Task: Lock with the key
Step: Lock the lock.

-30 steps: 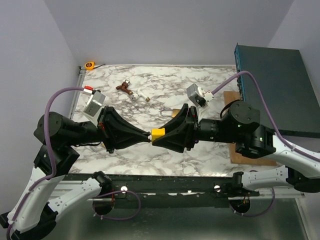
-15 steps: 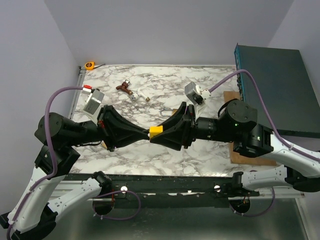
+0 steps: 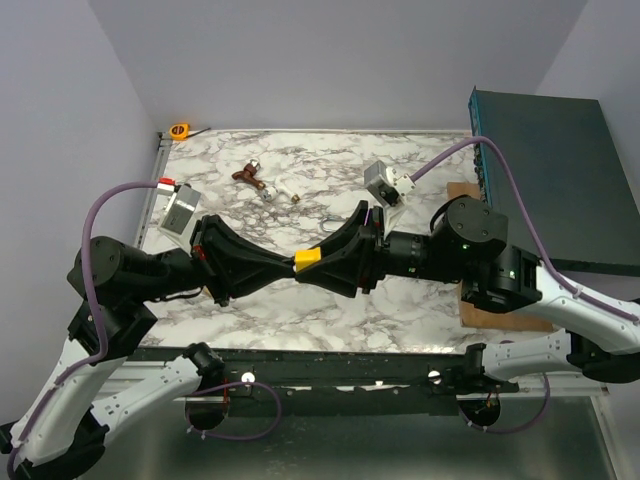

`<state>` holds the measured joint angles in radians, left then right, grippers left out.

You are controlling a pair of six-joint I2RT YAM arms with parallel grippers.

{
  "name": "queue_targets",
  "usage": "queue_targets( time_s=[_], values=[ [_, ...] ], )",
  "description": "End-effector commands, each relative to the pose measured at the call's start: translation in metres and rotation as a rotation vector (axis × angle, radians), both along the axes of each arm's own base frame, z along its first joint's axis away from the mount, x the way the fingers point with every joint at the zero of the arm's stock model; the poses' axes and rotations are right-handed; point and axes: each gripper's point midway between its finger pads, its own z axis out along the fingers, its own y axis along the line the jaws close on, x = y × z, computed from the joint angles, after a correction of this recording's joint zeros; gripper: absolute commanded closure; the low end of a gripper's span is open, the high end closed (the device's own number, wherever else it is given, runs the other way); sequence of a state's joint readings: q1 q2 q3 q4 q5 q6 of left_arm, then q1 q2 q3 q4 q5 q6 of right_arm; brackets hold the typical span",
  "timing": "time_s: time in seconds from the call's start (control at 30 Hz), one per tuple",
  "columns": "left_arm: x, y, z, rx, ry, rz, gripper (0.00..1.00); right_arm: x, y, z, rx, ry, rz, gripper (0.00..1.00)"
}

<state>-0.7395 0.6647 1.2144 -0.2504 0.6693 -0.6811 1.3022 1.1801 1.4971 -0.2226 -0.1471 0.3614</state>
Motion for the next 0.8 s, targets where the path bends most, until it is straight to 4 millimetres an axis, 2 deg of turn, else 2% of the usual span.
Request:
queue_targets(
  time_s=[0.0,0.43,0.77],
  values=[
    [0.009,-0.023,-0.025,0.069,0.1,-0.036,1.0,0.013,0.036,-0.017,-0.023,-0.02,-0.023,0.99],
    [0.007,-0.041,-0.022,0.056,0.121,-0.068,1.0,0.008,0.044,-0.029,-0.055,-0.008,0.018,0.99],
    [0.004,-0.065,-0.035,0.076,0.172,-0.115,1.0,0.007,0.051,-0.041,-0.088,0.001,0.033,0.99]
  ],
)
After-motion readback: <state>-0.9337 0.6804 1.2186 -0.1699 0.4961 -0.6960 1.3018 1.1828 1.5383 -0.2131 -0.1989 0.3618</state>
